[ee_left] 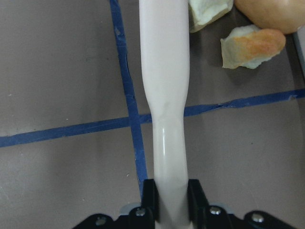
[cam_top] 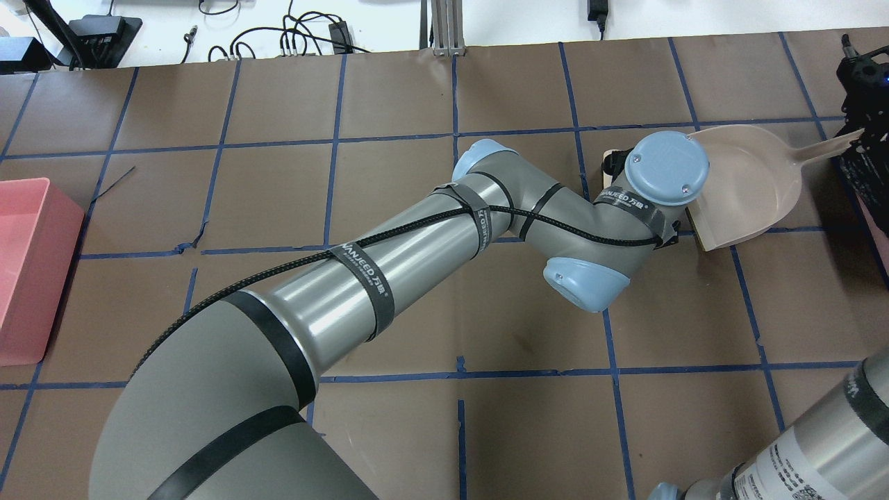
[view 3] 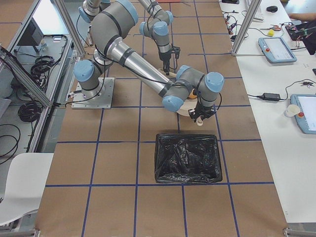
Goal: Sweep and dump trash in nearest bin
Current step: 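Sweep the bread pieces into the dustpan with the brush in the left gripper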
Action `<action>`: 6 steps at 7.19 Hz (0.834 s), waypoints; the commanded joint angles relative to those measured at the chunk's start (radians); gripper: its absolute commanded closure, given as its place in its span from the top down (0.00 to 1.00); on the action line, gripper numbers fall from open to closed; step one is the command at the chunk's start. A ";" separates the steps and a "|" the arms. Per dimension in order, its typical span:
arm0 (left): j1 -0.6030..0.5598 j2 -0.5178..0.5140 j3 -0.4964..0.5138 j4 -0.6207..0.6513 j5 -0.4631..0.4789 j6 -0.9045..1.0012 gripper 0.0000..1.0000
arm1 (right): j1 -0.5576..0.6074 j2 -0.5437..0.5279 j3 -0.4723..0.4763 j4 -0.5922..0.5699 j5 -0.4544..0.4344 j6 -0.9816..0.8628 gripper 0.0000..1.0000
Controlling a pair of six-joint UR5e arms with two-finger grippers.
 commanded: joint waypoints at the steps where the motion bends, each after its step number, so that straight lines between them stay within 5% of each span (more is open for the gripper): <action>1: -0.003 -0.006 0.022 0.000 -0.002 0.002 0.00 | 0.026 0.011 0.003 -0.004 0.001 0.004 0.00; 6: -0.072 -0.153 0.320 -0.106 0.001 -0.026 0.00 | 0.030 0.011 0.004 0.002 0.005 0.013 0.00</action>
